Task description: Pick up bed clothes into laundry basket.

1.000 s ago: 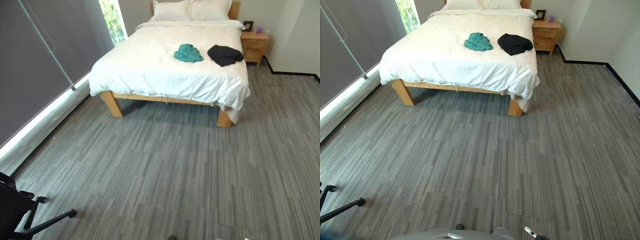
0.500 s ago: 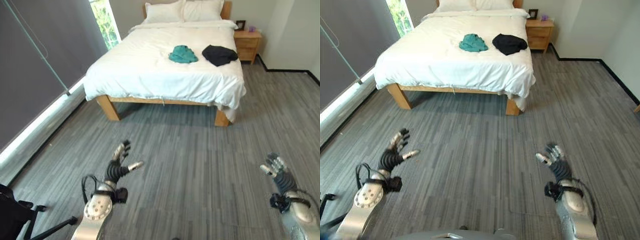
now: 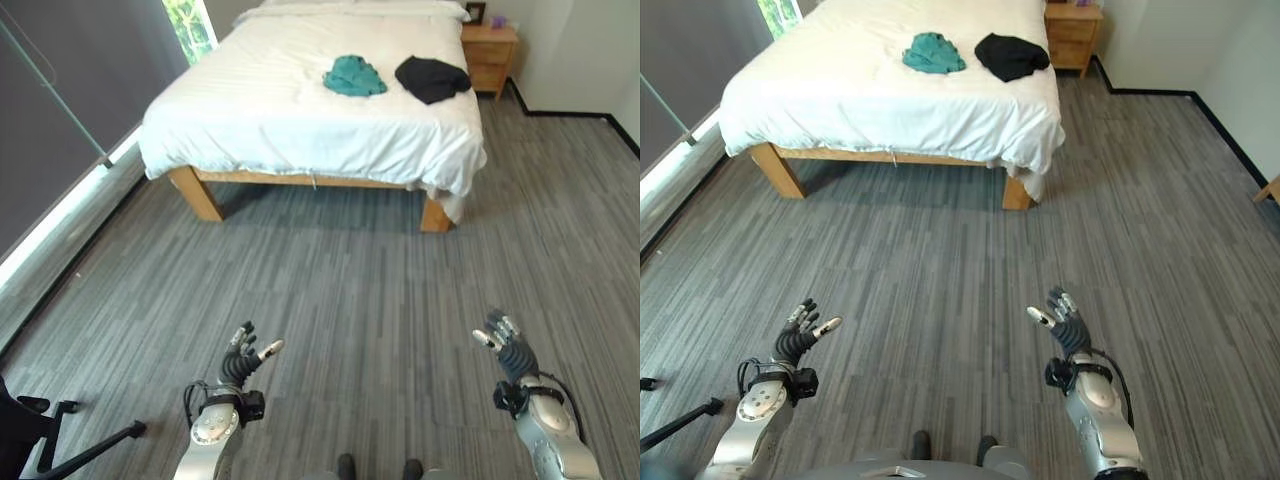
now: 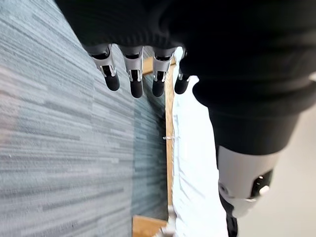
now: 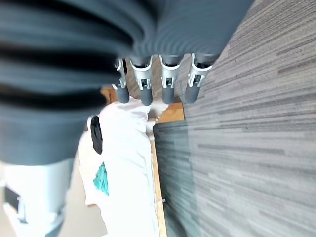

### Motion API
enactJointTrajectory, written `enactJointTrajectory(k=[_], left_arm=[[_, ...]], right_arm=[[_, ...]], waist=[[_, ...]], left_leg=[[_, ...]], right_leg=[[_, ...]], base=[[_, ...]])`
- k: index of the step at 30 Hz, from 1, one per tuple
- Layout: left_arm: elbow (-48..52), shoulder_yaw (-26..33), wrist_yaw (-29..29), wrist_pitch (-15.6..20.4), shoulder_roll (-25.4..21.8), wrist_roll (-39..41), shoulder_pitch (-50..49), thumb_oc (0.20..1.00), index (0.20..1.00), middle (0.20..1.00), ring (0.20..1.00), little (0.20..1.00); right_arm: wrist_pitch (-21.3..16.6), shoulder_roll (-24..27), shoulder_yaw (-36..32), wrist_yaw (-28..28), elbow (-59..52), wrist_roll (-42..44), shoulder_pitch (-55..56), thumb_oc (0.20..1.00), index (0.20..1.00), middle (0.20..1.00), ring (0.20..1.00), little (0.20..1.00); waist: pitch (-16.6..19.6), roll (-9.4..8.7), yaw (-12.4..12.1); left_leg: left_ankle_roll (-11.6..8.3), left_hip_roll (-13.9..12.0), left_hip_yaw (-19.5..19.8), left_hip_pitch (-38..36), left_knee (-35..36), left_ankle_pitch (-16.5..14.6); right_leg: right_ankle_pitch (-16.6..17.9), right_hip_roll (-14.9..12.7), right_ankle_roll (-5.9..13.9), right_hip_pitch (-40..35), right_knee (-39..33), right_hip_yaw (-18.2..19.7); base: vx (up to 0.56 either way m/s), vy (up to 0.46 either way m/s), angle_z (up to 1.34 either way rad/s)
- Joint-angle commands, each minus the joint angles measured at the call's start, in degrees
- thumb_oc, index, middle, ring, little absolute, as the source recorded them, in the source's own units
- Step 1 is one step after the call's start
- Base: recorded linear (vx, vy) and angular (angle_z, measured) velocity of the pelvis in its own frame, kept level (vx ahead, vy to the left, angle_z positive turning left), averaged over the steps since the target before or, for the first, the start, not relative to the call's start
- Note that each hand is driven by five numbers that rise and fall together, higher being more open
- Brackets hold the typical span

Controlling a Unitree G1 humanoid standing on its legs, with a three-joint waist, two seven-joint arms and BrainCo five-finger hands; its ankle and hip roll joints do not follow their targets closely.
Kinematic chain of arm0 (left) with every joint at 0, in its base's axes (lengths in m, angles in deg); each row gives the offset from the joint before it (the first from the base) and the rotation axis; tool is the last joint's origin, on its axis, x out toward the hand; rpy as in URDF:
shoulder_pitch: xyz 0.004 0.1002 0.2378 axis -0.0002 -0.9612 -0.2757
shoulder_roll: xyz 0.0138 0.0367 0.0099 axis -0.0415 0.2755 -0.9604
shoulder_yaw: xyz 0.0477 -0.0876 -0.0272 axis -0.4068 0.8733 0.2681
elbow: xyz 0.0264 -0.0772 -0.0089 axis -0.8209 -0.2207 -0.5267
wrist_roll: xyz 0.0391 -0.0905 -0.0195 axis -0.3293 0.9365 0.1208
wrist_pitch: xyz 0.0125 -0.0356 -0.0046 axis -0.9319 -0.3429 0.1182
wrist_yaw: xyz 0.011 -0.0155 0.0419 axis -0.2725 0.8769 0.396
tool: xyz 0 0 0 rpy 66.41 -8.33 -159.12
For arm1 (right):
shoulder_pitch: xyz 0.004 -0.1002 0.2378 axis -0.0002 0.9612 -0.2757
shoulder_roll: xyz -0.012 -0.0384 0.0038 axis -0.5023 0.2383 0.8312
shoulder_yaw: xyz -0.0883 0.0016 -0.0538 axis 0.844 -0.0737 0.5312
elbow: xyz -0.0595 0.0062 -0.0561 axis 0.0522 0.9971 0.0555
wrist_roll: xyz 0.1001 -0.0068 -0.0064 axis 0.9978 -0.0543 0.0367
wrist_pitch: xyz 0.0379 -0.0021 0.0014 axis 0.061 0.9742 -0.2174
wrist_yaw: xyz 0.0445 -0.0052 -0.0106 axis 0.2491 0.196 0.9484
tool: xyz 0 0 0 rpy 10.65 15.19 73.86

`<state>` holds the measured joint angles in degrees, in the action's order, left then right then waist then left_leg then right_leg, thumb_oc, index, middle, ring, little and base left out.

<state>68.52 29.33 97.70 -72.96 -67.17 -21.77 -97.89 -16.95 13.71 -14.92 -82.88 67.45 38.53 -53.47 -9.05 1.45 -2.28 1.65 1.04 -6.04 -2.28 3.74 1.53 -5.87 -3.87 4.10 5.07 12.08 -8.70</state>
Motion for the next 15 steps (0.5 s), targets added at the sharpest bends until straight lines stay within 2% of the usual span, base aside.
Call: enactJointTrajectory(k=[1, 2, 3, 4, 6, 7, 8, 9, 10, 11, 12, 13, 14, 15], left_arm=[[1.58, 2.51, 2.05, 1.82, -3.29, 0.72, 1.9, 1.0, 1.0, 1.0, 1.0, 1.0], [1.68, 2.72, 2.24, 1.59, -3.32, 0.55, 1.59, 1.0, 1.0, 1.0, 1.0, 1.0], [2.09, 2.65, 2.04, 1.42, -3.33, 0.28, 1.42, 1.0, 1.0, 1.0, 1.0, 1.0], [1.66, 2.27, 1.49, 0.89, -3.62, -1.62, 1.67, 1.0, 1.0, 1.0, 1.0, 1.0], [2.22, 2.04, 1.36, 1.14, -3.84, -1.73, 2.3, 1.0, 1.0, 1.0, 1.0, 1.0], [2.22, 2.05, 1.36, 1.14, -3.86, -1.73, 2.33, 1.0, 1.0, 1.0, 1.0, 1.0], [1.94, 1.67, 1.43, 1.49, -3.9, -1.36, 3.16, 1.0, 1.0, 1.0, 1.0, 1.0], [1.76, 1.6, 1.16, 1.16, -4.02, -1.48, 3.43, 1.0, 1.0, 1.0, 1.0, 1.0], [1.1, 1.38, 1.29, 0.81, -4.19, -2.2, 4.21, 1.0, 1.0, 1.0, 1.0, 1.0], [0.47, 0.64, 0.97, 0.45, -4.0, -2.06, 5.38, 1.0, 1.0, 1.0, 1.0, 1.0], [0.47, 0.63, 0.97, 0.45, -3.99, -2.06, 5.38, 1.0, 1.0, 1.0, 1.0, 1.0], [-0.2, -0.22, -0.05, 0.26, -3.6, -1.91, 5.86, 1.0, 1.0, 1.0, 1.0, 1.0], [-0.1, -1.13, -0.51, 0.55, -3.4, -1.93, 5.57, 1.0, 1.0, 1.0, 1.0, 1.0], [-0.13, -1.56, -0.61, 0.72, -3.21, -1.29, 5.74, 1.0, 1.0, 1.0, 1.0, 1.0]], right_arm=[[-3.57, 0.66, -0.9, -2.24, -5.23, -1.18, -2.58, 1.0, 1.0, 1.0, 1.0, 1.0], [-3.94, 0.69, -0.84, -2.76, -5.94, -1.35, -3.39, 1.0, 1.0, 1.0, 1.0, 1.0], [-4.08, 0.58, -0.83, -3.26, -5.73, -1.26, -3.99, 1.0, 1.0, 1.0, 1.0, 1.0], [-3.81, 0.33, -1.7, -3.92, -5.85, -1.62, -3.9, 1.0, 1.0, 1.0, 1.0, 1.0], [-3.5, 0.45, -2.77, -4.22, -5.81, -1.07, -3.08, 1.0, 1.0, 1.0, 1.0, 1.0], [-3.49, 0.44, -2.78, -4.22, -5.82, -1.07, -3.1, 1.0, 1.0, 1.0, 1.0, 1.0], [-4.07, 0.24, -3.32, -5.04, -5.21, 0.05, -2.72, 1.0, 1.0, 1.0, 1.0, 1.0], [-3.71, 0.43, -3.52, -5.44, -5.31, 0.08, -2.13, 1.0, 1.0, 1.0, 1.0, 1.0], [-4.09, -0.06, -3.49, -6.06, -5.02, 0.95, -1.66, 1.0, 1.0, 1.0, 1.0, 1.0], [-4.12, -1.01, -3.51, -5.94, -4.74, 4.1, -0.76, 1.0, 1.0, 1.0, 1.0, 1.0], [-4.12, -1.0, -3.51, -5.94, -4.74, 4.1, -0.76, 1.0, 1.0, 1.0, 1.0, 1.0], [-3.92, -1.5, -3.26, -4.85, -4.86, 4.84, 0.59, 1.0, 1.0, 1.0, 1.0, 1.0], [-3.35, -0.53, -2.47, -3.23, -4.92, 4.08, 1.5, 1.0, 1.0, 1.0, 1.0, 1.0], [-3.41, 0.05, -2.26, -3.09, -4.53, 4.62, 1.52, 1.0, 1.0, 1.0, 1.0, 1.0]], waist=[[-3.77, -2.57, -0.44], [-5.4, -1.82, -0.62], [-6.46, -1.04, -0.51], [-7.55, -0.68, 0.13], [-8.15, -1.42, 1.5], [-8.15, -1.34, 1.6], [-8.2, -1.95, 2.94], [-8.1, -1.88, 3.51], [-7.23, -2.84, 4.14], [-6.16, -2.36, 5.4], [-6.18, -2.32, 5.4], [-5.25, -2.01, 5.77], [-3.81, -0.97, 6.51], [-3.43, -0.63, 6.57]], left_leg=[[1.45, 0.89, 2.04, 1.03, -2.82, -4.63], [2.59, 0.84, 0.88, 0.74, -3.31, -5.33], [3.06, 0.31, 0.59, 0.18, -3.31, -5.82], [2.83, -0.23, -0.33, -1.96, -3.23, -7.03], [1.49, -0.1, 0.16, -5.6, -2.22, -9.27], [1.43, -0.24, 0.26, -5.52, -2.18, -9.08], [0.45, -0.25, 1.19, -8.41, -1.32, -10.59], [-0.42, -0.95, 1.63, -9.92, -0.6, -11.19], [-1.02, -0.84, 1.65, -11.44, 0.01, -11.82], [-2.11, -2.27, 1.8, -14.11, -0.52, -13.42], [-2.12, -2.31, 1.81, -14.15, -0.53, -13.44], [-2.77, -3.03, 2.84, -14.27, -3.12, -12.71], [-4.65, -4.65, 2.73, -12.58, -10.4, -8.87], [-5.77, -5.61, 2.67, -10.02, -18.33, -4.39]], right_leg=[[12.39, -10.31, 6.89, 1.82, 8.16, -1.41], [14.7, -11.5, 6.94, 4.44, 14.99, -2.6], [14.66, -11.81, 6.76, 7.34, 19.93, -2.96], [15.19, -14.0, 7.01, 11.51, 19.69, -5.94], [13.76, -12.91, 6.92, 12.38, 10.29, -8.39], [14.12, -12.76, 6.79, 12.11, 9.72, -8.66], [14.14, -10.17, 6.99, 13.43, 1.49, -9.78], [14.83, -8.7, 7.28, 12.2, -3.27, -11.13], [15.87, -8.23, 7.39, 12.8, -6.59, -12.83], [16.8, -7.3, 7.29, 12.33, -8.09, -15.08], [16.79, -7.27, 7.29, 12.28, -8.09, -15.1], [15.27, -6.64, 6.16, 11.17, -7.25, -14.91], [13.25, -4.5, 3.5, 8.86, -6.91, -14.22], [12.11, -3.45, 1.93, 7.27, -6.69, -13.95]], base=[[-0.05, 0.192, -0.14], [0.01, 0.175, -0.11], [0.22, 0.217, -0.19], [0.37, 0.065, -0.39], [0.39, -0.066, -0.73], [0.34, -0.118, -0.4], [0.34, -0.121, 0.09], [0.5, -0.168, 0.15], [0.67, -0.182, 0.68], [0.54, -0.131, 0.85], [0.58, -0.152, 0.56], [0.51, -0.19, -0.22], [0.68, -0.274, -0.48], [0.48, -0.208, -0.01]])
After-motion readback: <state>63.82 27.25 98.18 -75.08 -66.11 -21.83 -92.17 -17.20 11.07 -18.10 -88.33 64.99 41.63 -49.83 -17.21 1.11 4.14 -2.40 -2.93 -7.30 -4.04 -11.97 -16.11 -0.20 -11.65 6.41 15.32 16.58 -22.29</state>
